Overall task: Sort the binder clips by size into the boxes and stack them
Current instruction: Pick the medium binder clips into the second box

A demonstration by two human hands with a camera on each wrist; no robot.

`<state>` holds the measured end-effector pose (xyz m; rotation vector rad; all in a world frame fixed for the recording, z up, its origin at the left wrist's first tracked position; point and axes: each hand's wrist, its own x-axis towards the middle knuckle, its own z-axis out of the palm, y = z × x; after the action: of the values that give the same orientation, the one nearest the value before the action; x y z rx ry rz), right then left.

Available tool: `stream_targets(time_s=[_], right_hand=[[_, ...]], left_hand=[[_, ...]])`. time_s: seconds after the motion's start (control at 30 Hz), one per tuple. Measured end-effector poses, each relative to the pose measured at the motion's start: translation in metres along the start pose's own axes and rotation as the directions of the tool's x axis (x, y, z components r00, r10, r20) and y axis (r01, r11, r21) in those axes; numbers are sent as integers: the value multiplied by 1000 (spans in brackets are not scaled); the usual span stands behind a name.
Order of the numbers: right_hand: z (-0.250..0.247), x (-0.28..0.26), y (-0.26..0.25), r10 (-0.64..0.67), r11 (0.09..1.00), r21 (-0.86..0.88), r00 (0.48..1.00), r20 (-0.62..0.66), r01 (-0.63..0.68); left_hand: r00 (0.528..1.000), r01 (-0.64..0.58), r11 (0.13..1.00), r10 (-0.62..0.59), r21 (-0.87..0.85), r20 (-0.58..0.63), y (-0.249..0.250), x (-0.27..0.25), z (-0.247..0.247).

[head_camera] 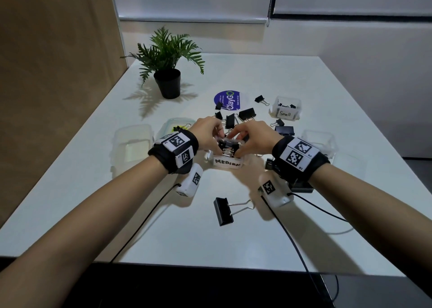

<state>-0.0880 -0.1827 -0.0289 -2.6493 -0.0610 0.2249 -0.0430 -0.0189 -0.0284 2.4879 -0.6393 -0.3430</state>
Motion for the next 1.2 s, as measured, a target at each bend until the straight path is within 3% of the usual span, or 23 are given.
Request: stream_targets(time_s=[0.13,0.5,0.6,0.77,0.93,1.2], right_hand=[[2,0,3,4,998,56,1000,-30,-2],[-9,7,-3,22,1000,14,1000,14,-22],[-29,19,-3,41,999,22,998,-48,-40],[-40,56,-3,9,988,-153,984,-178,-37],[-29,95,-11,-139,944,-309,989,-58,115],[-15,137,-17,-77,914,-396,997,30,82]], left_hand=[[1000,-18,999,17,35,21,-1,0,-1],[999,-41,999,41,1,22,-3,-5,-3],[1000,-30,999,30,-28,3,-5,-8,-2],[999,-17,999,15,-50,-40,-8,-11,2],[997,16,996,-22,-83,-74,-13,-13,5],[992,-11,998,4,-57,-129,-13,-17,8]])
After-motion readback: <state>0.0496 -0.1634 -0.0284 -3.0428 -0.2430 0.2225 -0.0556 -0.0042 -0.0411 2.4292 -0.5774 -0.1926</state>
